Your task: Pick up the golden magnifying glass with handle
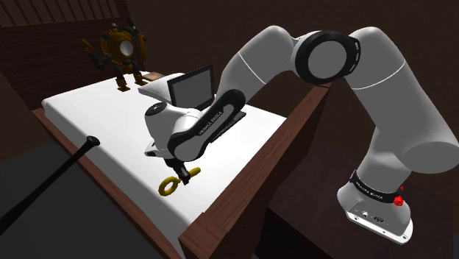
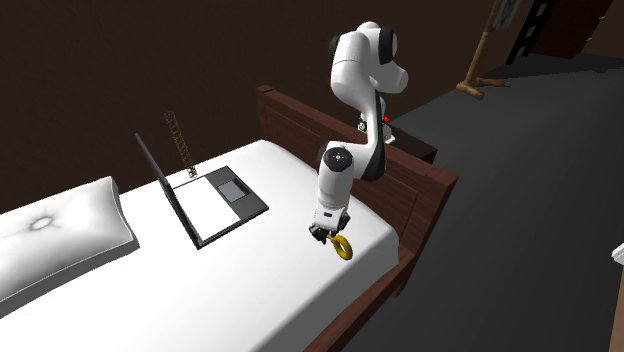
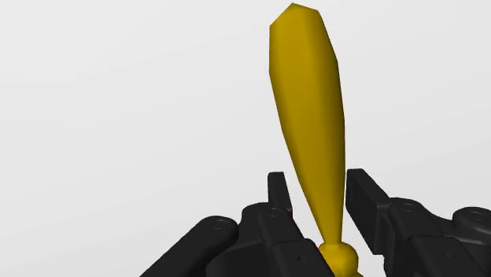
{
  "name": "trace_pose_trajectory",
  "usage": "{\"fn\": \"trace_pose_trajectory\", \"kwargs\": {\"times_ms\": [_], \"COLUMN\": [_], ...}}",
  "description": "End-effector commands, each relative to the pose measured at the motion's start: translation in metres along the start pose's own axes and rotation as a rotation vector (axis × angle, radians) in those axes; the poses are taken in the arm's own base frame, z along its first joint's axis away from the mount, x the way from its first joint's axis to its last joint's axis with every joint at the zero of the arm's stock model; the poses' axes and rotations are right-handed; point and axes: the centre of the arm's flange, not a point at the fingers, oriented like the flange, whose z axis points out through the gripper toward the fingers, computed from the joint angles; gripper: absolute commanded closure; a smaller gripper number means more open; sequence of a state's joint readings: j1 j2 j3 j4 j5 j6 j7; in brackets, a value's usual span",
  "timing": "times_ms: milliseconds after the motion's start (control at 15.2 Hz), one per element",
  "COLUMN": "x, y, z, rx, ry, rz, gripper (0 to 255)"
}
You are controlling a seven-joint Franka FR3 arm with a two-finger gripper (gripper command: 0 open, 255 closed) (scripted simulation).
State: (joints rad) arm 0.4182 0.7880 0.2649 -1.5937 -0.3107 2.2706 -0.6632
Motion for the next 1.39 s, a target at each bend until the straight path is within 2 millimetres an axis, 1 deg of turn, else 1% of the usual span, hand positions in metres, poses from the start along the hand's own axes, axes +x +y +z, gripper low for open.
{"fn": "trace_pose_trajectory", "kwargs": {"times_ms": [0, 462, 1320], "x": [0.0, 0.0, -0.005], "y": [0.0, 0.0, -0.002], "z": [0.0, 0.001, -0.067], "rx": [0.0, 0.0, 0.0], "ry": [0.0, 0.0, 0.0], "rz": [0.0, 0.0, 0.0], "gripper": [255, 255, 255]}}
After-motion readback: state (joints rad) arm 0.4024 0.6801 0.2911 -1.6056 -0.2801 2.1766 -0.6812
